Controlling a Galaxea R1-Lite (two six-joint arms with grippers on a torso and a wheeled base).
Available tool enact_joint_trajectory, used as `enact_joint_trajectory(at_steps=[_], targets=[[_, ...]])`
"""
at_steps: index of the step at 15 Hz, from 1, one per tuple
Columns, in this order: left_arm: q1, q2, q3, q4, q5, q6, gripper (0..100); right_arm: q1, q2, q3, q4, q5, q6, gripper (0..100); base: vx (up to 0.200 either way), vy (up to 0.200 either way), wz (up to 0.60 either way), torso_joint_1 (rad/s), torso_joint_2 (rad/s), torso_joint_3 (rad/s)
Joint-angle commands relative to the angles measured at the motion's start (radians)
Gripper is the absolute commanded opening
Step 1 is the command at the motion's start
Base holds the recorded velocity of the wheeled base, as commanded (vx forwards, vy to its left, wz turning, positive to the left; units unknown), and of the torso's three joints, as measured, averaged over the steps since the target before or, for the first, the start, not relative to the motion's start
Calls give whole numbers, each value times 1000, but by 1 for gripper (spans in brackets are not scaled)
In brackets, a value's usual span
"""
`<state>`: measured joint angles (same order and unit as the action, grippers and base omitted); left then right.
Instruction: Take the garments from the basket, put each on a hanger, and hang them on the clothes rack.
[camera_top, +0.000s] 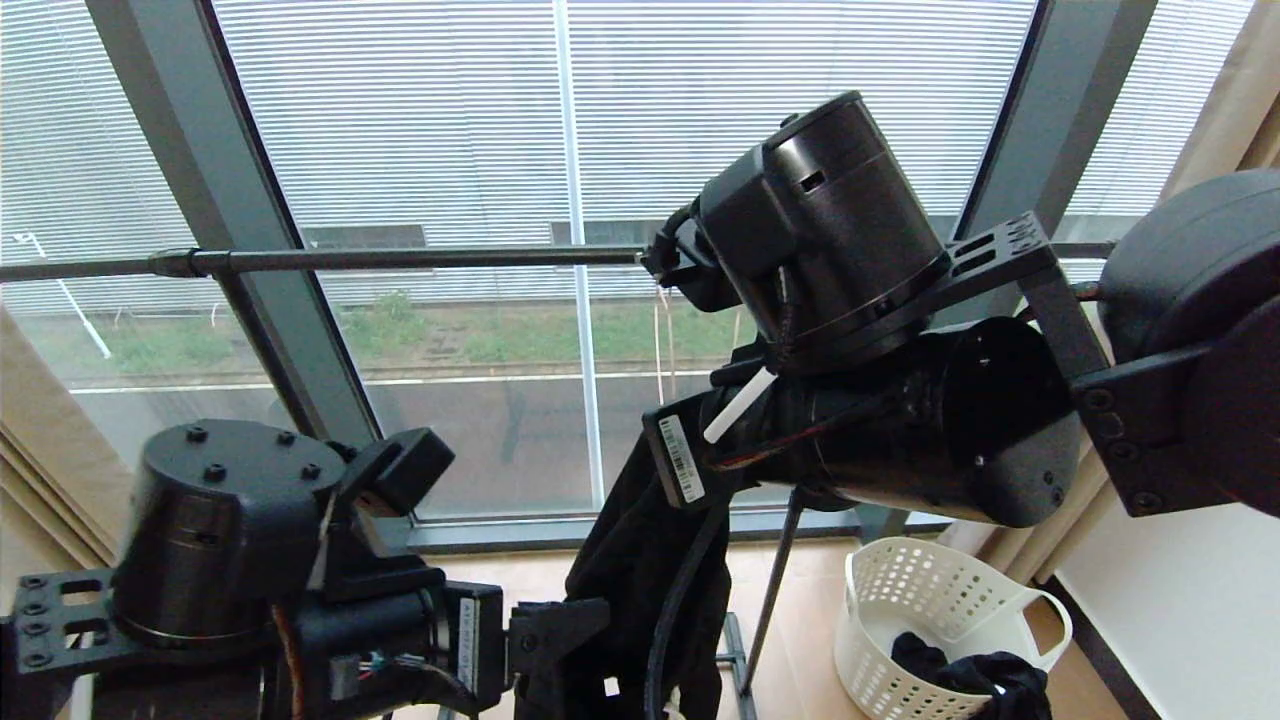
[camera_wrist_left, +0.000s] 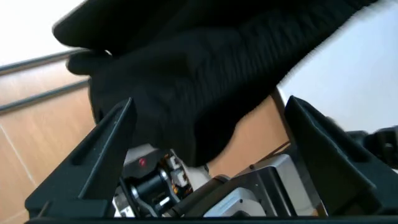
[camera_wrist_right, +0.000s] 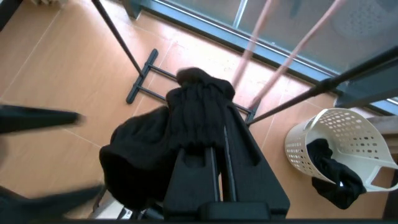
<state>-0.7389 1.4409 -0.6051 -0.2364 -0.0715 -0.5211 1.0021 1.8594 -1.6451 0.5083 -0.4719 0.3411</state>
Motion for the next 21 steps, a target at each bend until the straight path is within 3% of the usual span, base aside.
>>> enact_joint_trajectory(at_steps=[1, 3, 6, 13, 21], targets=[[-25, 112, -24, -11, 4, -2, 100, 23, 17, -12, 1, -8, -1, 0, 0, 0, 0, 0, 0, 0], [-28, 187, -53, -12, 27, -8, 100, 38, 17, -13, -1, -14, -1, 0, 0, 0, 0, 0, 0, 0], [-43, 314, -99, -11, 137, -30, 100, 39, -16, -10, 1, -17, 4, 0, 0, 0, 0, 0, 0, 0], [-77, 308, -24, -9, 211, -30, 100, -7, -120, -4, 41, -36, 16, 0, 0, 0, 0, 0, 0, 0], [-83, 253, 50, -9, 216, -28, 100, -54, -164, 21, 41, -60, 29, 0, 0, 0, 0, 0, 0, 0]])
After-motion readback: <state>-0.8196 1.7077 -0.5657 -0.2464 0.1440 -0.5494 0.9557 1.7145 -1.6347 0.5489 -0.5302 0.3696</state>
